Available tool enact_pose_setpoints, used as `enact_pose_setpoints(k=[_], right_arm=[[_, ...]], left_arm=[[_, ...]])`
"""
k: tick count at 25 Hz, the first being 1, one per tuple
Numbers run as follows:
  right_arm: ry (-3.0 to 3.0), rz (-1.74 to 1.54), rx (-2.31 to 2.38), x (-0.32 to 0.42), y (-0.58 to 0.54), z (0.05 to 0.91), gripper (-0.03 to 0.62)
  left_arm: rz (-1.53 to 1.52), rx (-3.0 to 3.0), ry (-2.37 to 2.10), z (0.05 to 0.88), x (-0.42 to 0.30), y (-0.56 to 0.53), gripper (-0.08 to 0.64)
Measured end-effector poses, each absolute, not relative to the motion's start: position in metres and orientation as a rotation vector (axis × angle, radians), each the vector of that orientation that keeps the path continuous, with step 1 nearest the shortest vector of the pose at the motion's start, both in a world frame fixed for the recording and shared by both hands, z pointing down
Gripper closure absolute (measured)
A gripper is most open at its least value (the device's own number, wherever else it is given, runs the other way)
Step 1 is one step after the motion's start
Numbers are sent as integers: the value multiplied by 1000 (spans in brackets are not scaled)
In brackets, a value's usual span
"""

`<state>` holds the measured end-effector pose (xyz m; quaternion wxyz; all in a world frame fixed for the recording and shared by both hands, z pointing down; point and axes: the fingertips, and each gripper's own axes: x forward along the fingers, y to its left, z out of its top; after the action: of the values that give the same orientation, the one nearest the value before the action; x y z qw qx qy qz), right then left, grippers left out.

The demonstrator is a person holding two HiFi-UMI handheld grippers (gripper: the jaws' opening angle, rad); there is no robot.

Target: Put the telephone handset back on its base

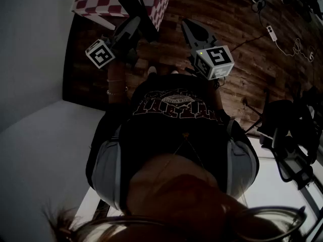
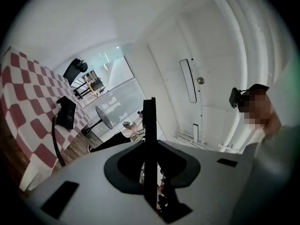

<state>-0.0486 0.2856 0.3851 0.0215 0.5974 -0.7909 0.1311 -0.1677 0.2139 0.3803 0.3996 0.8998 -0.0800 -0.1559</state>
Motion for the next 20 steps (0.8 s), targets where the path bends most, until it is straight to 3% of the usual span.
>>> enact_pose_setpoints(k=[20], right_arm=[[-2490,456,1753,-51,274,391,572]], left_arm=[[-379,2226,-222,385,-166,212,480]])
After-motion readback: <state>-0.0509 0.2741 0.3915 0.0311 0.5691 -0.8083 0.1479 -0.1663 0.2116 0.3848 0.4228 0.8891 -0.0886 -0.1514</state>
